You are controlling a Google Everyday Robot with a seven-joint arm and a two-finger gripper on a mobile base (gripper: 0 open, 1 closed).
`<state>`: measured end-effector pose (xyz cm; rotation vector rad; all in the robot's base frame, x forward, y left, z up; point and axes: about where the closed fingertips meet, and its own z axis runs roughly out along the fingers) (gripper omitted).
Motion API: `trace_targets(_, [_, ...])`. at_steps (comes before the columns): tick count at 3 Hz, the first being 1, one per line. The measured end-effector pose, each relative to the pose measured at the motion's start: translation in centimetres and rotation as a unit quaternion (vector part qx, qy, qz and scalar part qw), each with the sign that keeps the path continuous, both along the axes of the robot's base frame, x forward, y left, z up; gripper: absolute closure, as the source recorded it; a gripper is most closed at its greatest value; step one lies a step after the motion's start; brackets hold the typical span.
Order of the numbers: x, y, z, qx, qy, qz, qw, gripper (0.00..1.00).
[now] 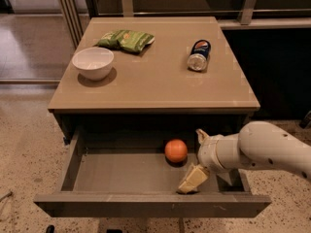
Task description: Pick orange from top drawer and place on counter
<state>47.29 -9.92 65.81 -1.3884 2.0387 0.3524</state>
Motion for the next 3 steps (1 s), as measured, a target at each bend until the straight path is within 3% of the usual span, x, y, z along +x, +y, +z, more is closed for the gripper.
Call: trace_targets(3, [0.85,0.35,-0.02,0.005,0.000,-0.002,1.0000,0.00])
